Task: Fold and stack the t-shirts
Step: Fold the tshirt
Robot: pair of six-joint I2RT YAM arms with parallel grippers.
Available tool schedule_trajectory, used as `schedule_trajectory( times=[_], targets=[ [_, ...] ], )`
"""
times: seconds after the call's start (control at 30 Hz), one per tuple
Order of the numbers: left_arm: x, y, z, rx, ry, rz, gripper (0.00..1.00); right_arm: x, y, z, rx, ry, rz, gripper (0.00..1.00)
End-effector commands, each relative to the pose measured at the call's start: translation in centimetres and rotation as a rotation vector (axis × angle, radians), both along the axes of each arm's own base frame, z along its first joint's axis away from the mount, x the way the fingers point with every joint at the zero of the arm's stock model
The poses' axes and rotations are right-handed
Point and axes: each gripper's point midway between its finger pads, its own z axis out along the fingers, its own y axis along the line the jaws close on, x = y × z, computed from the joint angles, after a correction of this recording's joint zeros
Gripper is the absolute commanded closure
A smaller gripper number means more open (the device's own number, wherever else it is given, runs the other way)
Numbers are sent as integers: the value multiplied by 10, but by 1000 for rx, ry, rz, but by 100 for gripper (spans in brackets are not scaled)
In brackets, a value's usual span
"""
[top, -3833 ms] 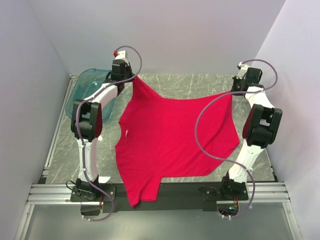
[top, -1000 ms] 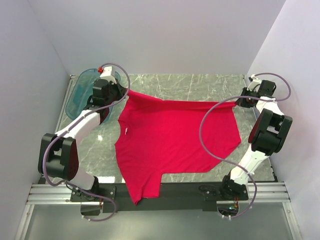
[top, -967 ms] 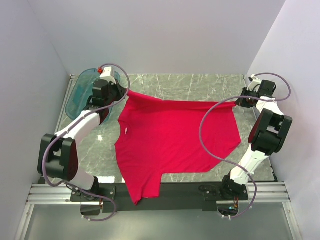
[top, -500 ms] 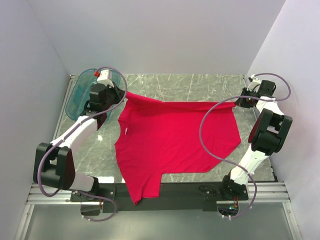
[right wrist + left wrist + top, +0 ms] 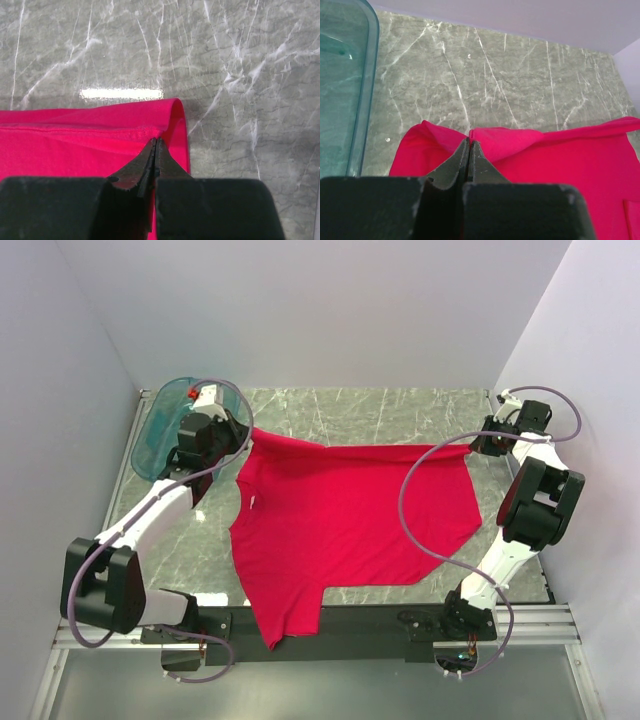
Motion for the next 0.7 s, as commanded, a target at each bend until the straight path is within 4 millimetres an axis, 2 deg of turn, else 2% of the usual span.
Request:
schedule_trajectory(
  times=[0.0, 0.17, 0.67],
  targets=[
    [-9, 0, 14, -23, -36, 6, 100, 13, -9, 15, -17, -44, -11, 100],
    [-14, -1, 6, -28, -20, 13, 100, 13, -9, 16, -17, -44, -11, 100],
    [-19, 0, 2, -37, -6, 24, 100, 11, -9, 15, -20, -41, -7, 100]
  ],
)
